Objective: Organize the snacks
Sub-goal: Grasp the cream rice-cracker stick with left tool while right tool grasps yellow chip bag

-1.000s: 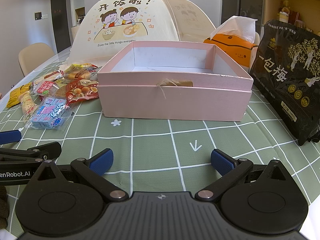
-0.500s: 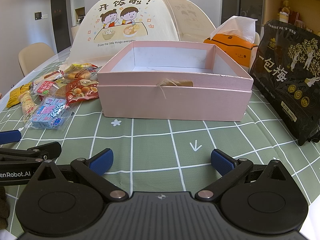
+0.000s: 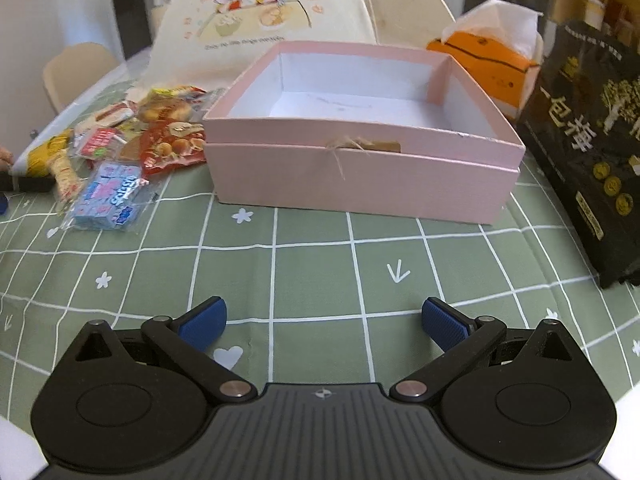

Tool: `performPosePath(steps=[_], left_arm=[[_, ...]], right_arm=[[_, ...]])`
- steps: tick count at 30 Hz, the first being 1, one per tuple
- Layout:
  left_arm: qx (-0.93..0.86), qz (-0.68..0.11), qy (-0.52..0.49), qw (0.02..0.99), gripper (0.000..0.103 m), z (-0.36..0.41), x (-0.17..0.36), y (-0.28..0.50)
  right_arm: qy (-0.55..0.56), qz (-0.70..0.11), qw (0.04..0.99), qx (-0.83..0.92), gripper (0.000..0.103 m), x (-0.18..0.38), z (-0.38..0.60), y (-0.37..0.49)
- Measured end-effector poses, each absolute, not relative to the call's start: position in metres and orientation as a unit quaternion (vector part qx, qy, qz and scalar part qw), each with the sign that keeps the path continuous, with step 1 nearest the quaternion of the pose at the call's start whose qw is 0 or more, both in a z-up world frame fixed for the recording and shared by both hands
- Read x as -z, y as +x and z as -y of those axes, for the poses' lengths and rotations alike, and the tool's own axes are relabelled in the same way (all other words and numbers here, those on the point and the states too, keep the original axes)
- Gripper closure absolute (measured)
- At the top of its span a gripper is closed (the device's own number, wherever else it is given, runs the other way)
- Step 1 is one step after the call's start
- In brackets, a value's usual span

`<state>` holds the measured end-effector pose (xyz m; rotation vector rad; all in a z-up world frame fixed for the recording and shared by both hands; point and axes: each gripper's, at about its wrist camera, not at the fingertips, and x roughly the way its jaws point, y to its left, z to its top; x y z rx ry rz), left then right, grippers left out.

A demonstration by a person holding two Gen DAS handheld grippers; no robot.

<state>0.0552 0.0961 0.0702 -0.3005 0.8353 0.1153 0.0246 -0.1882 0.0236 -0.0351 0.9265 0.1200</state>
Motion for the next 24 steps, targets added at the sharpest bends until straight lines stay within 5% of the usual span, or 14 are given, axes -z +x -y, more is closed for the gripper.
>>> performPosePath(steps=[2,5,9,11,13,16,24], left_arm=[[-0.079,-0.425,-0.191,0.881,0.000,-0.120,-0.064,0.086],[-0.095,-0.449,-0.159,0.874,0.001,-0.130,-0.047,0.125],[-0.055,-0.455,-0.115,0.881,0.004,-0.134,-0.031,0.135],[-0.030,-0.450,-0.083,0.888,0.023,-0.134,-0.031,0.123],[-0.013,-0.445,-0.028,0.895,0.056,-0.131,-0.034,0.103],[-0.003,-0.453,-0.005,0.892,0.068,-0.142,-0.038,0.074],[0.013,-0.470,-0.110,0.876,0.067,-0.204,-0.044,0.033]], right_arm=[[-0.020,-0.456,0.888,-0.062,0.001,-0.025,0.182,0.029],[-0.020,-0.468,0.880,-0.077,0.016,-0.033,0.168,0.029],[-0.020,-0.440,0.887,-0.140,0.016,-0.068,0.139,0.030],[-0.032,-0.407,0.898,-0.164,0.016,-0.087,0.121,0.039],[-0.052,-0.391,0.900,-0.188,0.016,-0.099,0.097,0.060],[-0.068,-0.391,0.889,-0.226,0.016,-0.101,0.058,0.093],[-0.068,-0.431,0.819,-0.372,0.016,-0.069,-0.094,0.169]])
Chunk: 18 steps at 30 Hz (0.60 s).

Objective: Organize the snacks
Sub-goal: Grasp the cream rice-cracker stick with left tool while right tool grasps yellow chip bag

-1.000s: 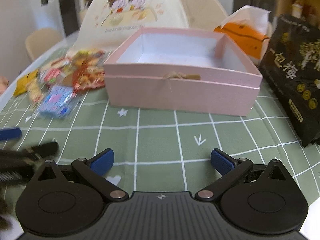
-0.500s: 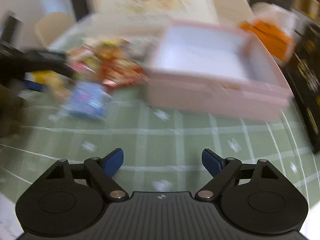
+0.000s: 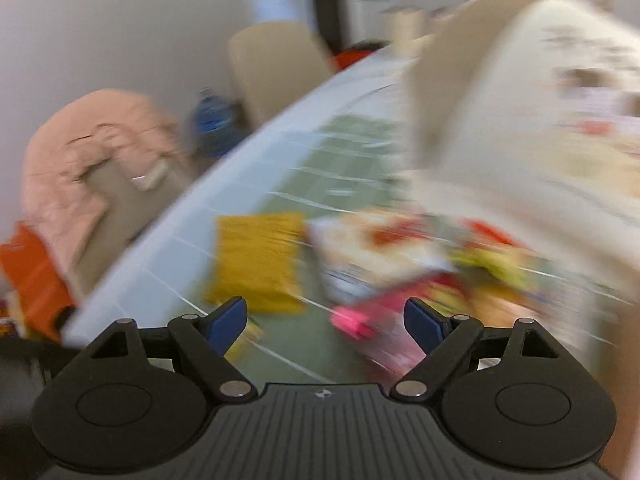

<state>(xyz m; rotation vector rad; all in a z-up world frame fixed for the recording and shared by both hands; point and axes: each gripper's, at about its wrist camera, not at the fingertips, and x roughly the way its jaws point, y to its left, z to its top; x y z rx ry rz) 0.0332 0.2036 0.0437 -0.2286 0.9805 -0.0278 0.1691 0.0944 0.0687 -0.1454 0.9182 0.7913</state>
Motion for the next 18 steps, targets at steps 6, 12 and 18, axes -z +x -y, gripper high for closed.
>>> performPosePath(steps=[6,12,18], left_arm=[[0.006,-0.457,-0.104,0.883,0.066,-0.207,-0.047,0.029],[-0.001,-0.465,-0.069,0.882,0.066,-0.191,-0.043,0.054],[0.041,-0.471,-0.026,0.881,0.070,-0.147,-0.048,0.043]], right_arm=[[-0.161,-0.437,0.804,-0.371,0.042,-0.043,-0.168,0.174],[-0.144,-0.405,0.817,-0.386,0.048,-0.092,-0.105,0.148],[-0.107,-0.394,0.833,-0.374,0.048,-0.120,0.018,0.094]])
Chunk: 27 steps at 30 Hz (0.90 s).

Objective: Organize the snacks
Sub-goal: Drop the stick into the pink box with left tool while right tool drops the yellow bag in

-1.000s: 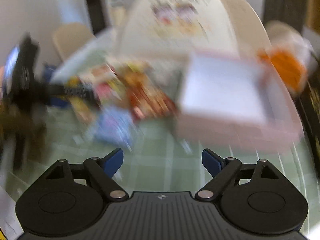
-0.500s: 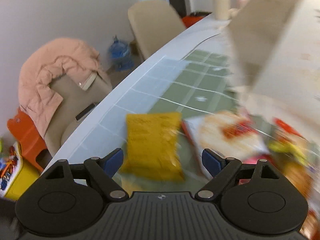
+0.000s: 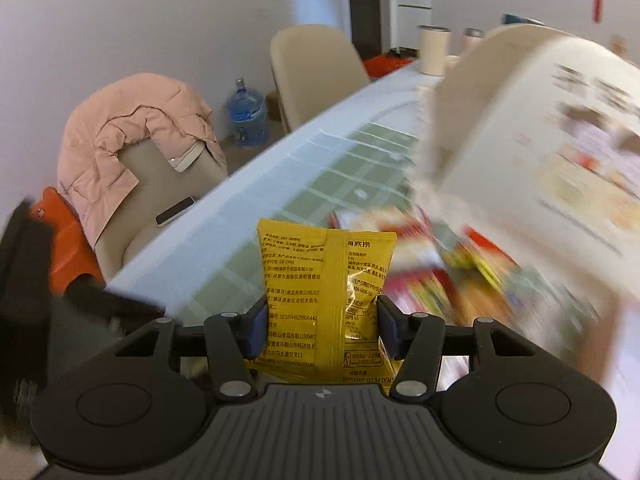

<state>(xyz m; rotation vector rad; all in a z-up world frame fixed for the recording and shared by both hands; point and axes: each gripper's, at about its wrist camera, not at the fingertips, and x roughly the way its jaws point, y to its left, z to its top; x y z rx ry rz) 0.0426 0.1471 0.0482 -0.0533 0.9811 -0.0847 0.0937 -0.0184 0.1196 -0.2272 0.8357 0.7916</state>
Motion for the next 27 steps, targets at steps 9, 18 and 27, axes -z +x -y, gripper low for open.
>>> performPosePath(steps=[9,18,27], left_arm=[[0.192,-0.455,-0.041,0.869,0.070,-0.031,-0.090,-0.026],[0.260,-0.321,-0.049,0.909,0.070,0.065,-0.170,0.081],[0.220,-0.380,-0.147,0.886,0.067,0.051,-0.132,0.146]], right_arm=[[-0.079,-0.409,0.880,-0.229,0.048,-0.108,0.196,-0.004],[-0.039,-0.371,0.919,-0.129,0.048,-0.121,0.287,-0.046],[-0.019,-0.360,0.925,-0.120,0.048,-0.127,0.298,-0.035]])
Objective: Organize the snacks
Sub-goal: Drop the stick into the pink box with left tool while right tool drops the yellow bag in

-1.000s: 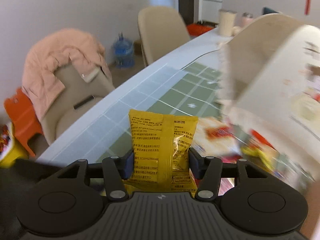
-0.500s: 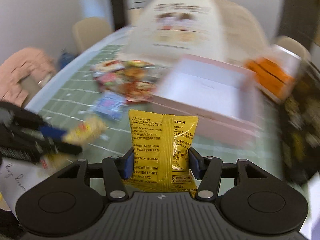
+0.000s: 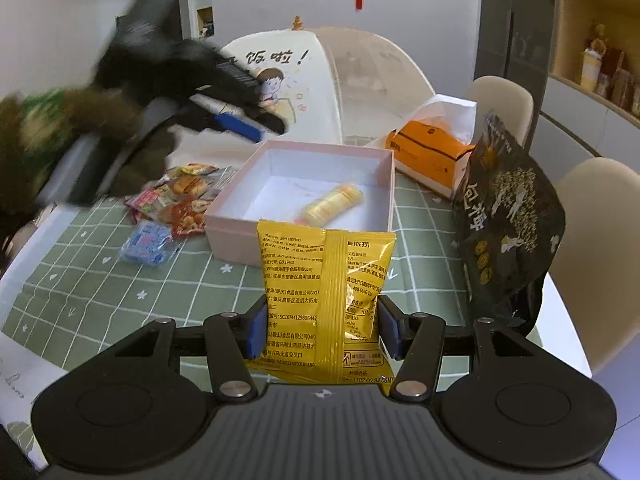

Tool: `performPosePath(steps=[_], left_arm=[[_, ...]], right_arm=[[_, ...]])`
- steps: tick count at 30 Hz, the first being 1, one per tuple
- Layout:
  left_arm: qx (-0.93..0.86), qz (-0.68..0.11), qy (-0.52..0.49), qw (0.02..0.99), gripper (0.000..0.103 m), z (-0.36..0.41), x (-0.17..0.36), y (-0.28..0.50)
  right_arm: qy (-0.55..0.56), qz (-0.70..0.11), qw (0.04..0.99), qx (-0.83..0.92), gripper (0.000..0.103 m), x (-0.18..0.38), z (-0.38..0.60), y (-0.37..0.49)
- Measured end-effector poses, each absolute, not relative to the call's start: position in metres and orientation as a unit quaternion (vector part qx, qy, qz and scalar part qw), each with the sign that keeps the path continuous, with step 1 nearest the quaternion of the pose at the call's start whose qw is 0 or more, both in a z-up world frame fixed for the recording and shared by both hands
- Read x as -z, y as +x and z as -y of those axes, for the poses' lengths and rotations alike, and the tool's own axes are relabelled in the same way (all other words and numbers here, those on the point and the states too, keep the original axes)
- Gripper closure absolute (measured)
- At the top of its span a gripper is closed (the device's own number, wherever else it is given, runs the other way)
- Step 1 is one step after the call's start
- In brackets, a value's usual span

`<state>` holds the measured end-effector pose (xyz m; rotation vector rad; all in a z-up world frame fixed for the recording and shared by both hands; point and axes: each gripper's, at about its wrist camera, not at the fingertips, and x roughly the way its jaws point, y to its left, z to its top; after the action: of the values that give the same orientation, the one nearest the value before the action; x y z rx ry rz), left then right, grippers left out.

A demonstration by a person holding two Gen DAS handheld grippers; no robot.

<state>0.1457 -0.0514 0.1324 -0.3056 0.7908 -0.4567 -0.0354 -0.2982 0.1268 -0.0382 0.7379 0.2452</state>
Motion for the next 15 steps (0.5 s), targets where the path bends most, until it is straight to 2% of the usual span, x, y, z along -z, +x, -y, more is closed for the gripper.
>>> performPosePath(steps=[5,7,8,11,15], left_arm=[[0.167,-0.352,-0.141,0.910,0.067,0.018,-0.126,0.087],[0.143,-0.351,-0.156,0.912,0.067,0.002,-0.117,0.073],[0.133,-0.355,-0.150,0.913,0.067,-0.001,-0.111,0.072],[0.095,-0.378,-0.114,0.914,0.067,-0.018,-0.103,0.065],[0.059,-0.399,-0.122,0.907,0.067,-0.055,-0.089,0.053]], right_arm=[[-0.006,-0.340,0.930,-0.137,0.048,-0.142,0.285,0.026],[0.003,-0.333,0.934,-0.133,0.043,-0.151,0.271,0.068],[0.006,-0.335,0.934,-0.127,0.038,-0.152,0.262,0.093],[-0.022,-0.366,0.924,-0.107,0.037,-0.145,0.232,0.145],[-0.026,-0.389,0.905,-0.170,0.037,-0.133,0.191,0.157]])
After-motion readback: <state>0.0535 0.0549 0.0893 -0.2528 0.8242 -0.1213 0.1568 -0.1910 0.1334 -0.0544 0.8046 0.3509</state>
